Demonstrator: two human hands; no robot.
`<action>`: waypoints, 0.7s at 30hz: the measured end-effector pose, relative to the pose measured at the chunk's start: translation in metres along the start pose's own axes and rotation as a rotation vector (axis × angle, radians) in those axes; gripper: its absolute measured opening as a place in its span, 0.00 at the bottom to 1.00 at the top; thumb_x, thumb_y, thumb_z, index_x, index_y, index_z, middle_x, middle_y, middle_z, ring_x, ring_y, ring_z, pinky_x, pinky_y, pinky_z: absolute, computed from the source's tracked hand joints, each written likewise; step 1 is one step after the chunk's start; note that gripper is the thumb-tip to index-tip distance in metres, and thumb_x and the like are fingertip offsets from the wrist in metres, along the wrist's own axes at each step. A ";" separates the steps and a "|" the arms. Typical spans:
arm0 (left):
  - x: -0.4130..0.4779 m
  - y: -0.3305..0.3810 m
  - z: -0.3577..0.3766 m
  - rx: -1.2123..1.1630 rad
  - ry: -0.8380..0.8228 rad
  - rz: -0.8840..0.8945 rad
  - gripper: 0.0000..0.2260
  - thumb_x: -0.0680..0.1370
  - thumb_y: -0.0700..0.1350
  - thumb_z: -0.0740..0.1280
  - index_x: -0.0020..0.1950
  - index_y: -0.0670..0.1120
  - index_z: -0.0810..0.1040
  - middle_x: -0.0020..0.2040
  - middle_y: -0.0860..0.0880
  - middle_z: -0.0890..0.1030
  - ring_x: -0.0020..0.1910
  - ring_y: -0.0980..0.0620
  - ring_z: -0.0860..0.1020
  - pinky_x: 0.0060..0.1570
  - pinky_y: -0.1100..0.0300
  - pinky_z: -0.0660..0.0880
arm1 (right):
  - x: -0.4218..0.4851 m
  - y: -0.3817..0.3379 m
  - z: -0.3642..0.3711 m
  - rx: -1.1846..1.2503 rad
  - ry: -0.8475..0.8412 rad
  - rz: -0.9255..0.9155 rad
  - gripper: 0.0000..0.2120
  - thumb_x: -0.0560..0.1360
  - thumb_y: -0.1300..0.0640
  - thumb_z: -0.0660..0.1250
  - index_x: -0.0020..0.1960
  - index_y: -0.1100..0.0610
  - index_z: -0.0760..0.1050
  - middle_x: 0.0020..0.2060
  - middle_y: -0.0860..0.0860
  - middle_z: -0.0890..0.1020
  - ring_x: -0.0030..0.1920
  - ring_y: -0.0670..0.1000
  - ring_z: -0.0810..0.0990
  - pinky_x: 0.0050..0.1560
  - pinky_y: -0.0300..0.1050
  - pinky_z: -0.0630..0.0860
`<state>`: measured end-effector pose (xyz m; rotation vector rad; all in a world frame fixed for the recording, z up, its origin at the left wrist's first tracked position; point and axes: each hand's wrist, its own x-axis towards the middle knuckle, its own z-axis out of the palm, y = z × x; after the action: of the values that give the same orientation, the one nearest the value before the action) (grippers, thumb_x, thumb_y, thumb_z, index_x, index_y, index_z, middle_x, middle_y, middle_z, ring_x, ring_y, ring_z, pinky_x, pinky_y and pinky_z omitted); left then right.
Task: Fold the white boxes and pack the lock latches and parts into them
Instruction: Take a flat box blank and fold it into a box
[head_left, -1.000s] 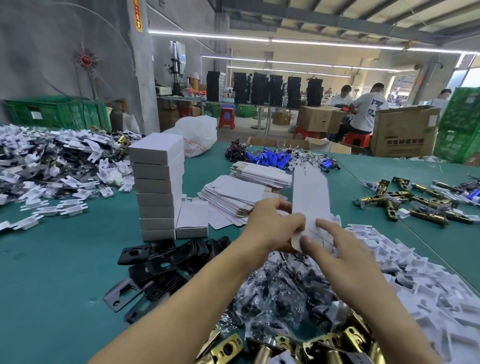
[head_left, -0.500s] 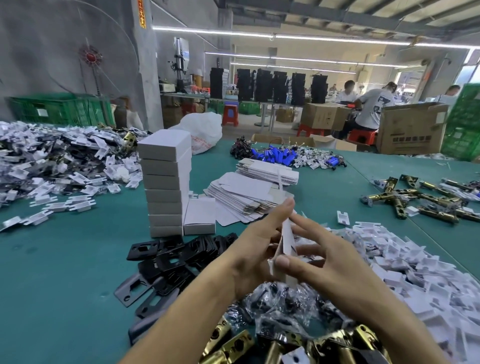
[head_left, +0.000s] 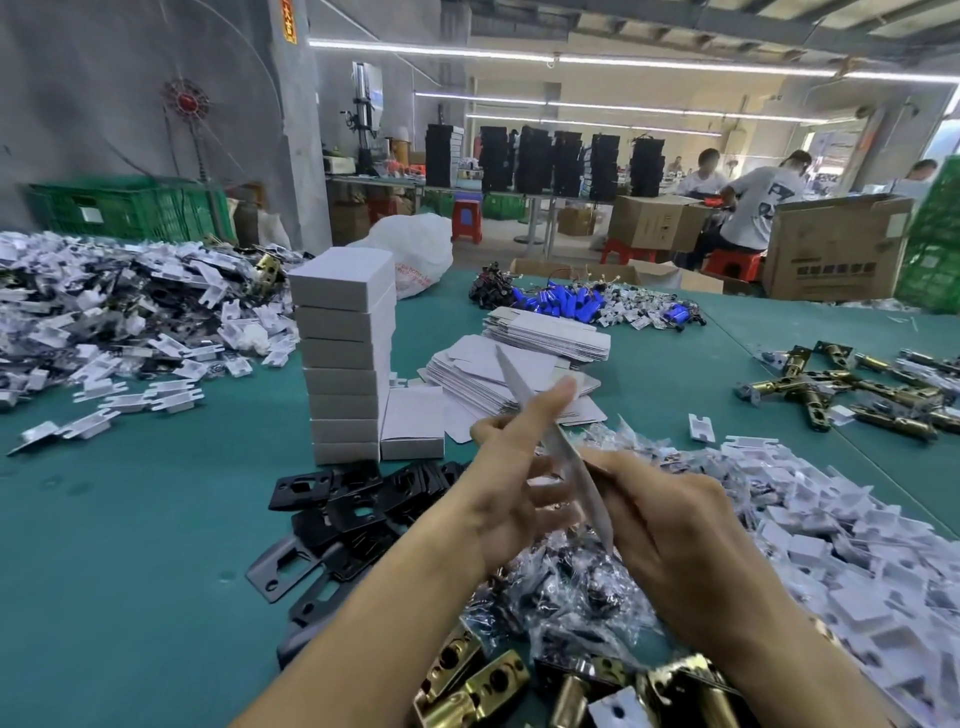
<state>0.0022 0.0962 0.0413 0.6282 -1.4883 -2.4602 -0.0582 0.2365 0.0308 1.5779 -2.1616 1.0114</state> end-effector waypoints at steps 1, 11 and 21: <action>0.000 0.002 -0.001 -0.049 0.020 0.013 0.49 0.60 0.63 0.81 0.73 0.48 0.63 0.52 0.40 0.79 0.40 0.44 0.81 0.41 0.52 0.82 | 0.000 -0.003 0.000 -0.024 0.016 -0.033 0.11 0.80 0.52 0.61 0.58 0.52 0.78 0.34 0.47 0.83 0.30 0.48 0.79 0.31 0.51 0.76; -0.004 -0.004 0.008 -0.019 -0.053 -0.052 0.51 0.60 0.68 0.77 0.76 0.47 0.64 0.45 0.43 0.81 0.33 0.45 0.83 0.32 0.55 0.80 | 0.000 -0.009 -0.004 -0.156 0.115 -0.049 0.31 0.69 0.70 0.74 0.70 0.56 0.72 0.57 0.53 0.82 0.46 0.50 0.82 0.41 0.42 0.79; 0.009 -0.014 0.001 0.010 0.181 0.247 0.55 0.54 0.57 0.82 0.73 0.68 0.52 0.62 0.48 0.80 0.53 0.47 0.83 0.45 0.50 0.82 | 0.003 0.002 -0.018 0.100 -0.014 0.133 0.32 0.70 0.78 0.62 0.59 0.45 0.81 0.41 0.29 0.80 0.40 0.28 0.78 0.41 0.25 0.73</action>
<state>-0.0055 0.1004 0.0268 0.6108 -1.4162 -2.1519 -0.0647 0.2470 0.0450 1.5034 -2.2841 1.1689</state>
